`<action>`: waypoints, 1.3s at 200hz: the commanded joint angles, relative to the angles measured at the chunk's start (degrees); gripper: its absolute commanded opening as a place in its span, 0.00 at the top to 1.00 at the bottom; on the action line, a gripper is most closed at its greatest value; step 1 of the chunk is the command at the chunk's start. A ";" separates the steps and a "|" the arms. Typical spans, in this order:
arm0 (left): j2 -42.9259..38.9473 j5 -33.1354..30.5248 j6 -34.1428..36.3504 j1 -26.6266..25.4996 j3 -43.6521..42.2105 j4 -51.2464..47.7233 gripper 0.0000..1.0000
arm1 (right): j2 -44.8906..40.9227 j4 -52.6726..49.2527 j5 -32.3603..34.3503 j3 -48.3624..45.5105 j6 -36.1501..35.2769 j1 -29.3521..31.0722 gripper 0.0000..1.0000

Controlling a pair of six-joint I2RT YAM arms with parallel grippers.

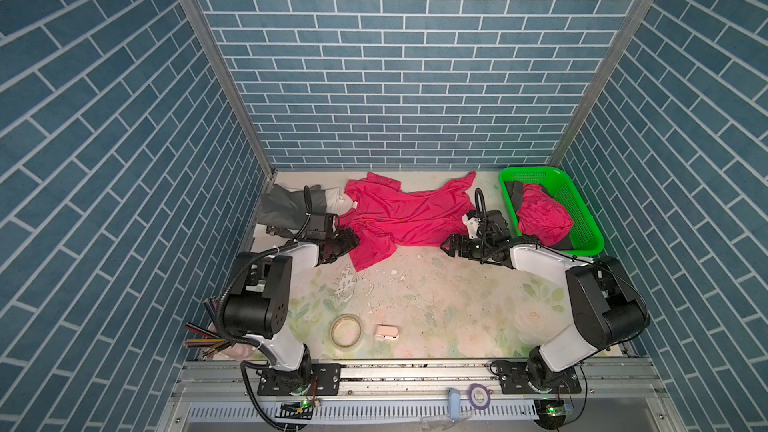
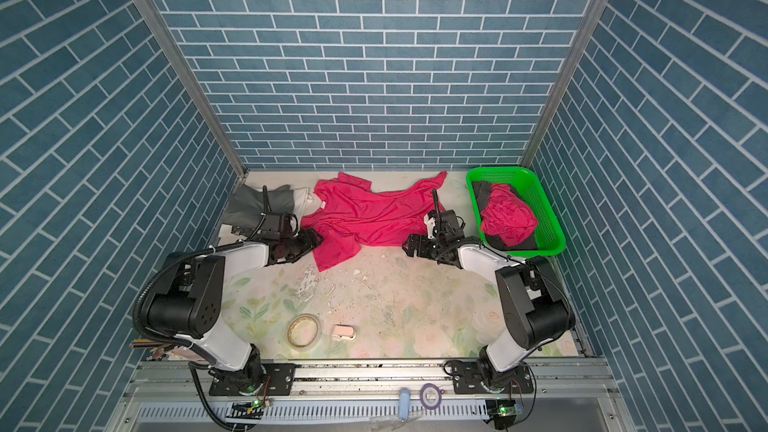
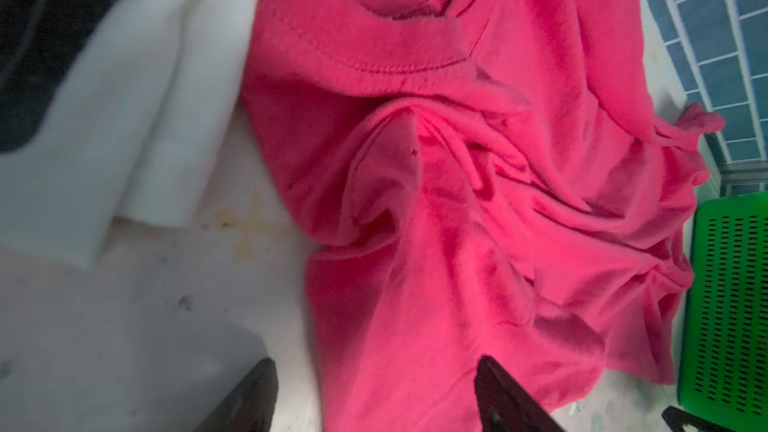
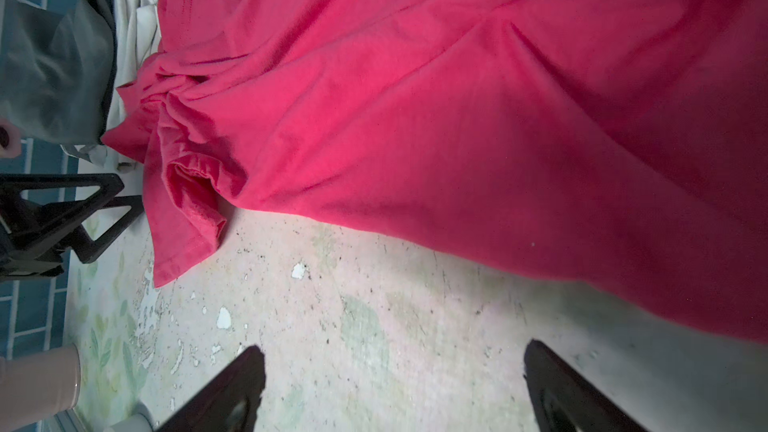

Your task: Fold and stack the t-shirts

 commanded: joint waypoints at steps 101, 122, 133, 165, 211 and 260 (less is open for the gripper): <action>6.16 -7.70 2.31 -0.53 1.68 -2.69 0.48 | -3.67 -0.37 1.51 -0.88 0.62 -1.87 0.02; 6.90 -9.42 2.87 -0.68 2.05 -3.13 0.49 | -4.02 -0.21 1.61 -1.10 0.72 -2.12 0.02; 7.08 -9.96 2.93 -0.77 2.04 -2.44 0.49 | -4.16 -0.08 1.43 -1.19 0.80 -2.15 0.02; 8.84 -8.83 3.38 -1.88 3.24 -0.78 0.52 | -4.43 0.11 1.16 -1.28 0.98 -2.23 0.02; 9.21 -9.58 4.33 -2.83 2.28 -0.75 0.79 | -5.77 -0.02 1.24 -2.24 0.98 -2.70 0.02; 6.21 -8.85 4.47 -2.91 1.41 -1.75 1.00 | -6.43 -0.26 0.72 -2.16 1.37 -3.03 0.02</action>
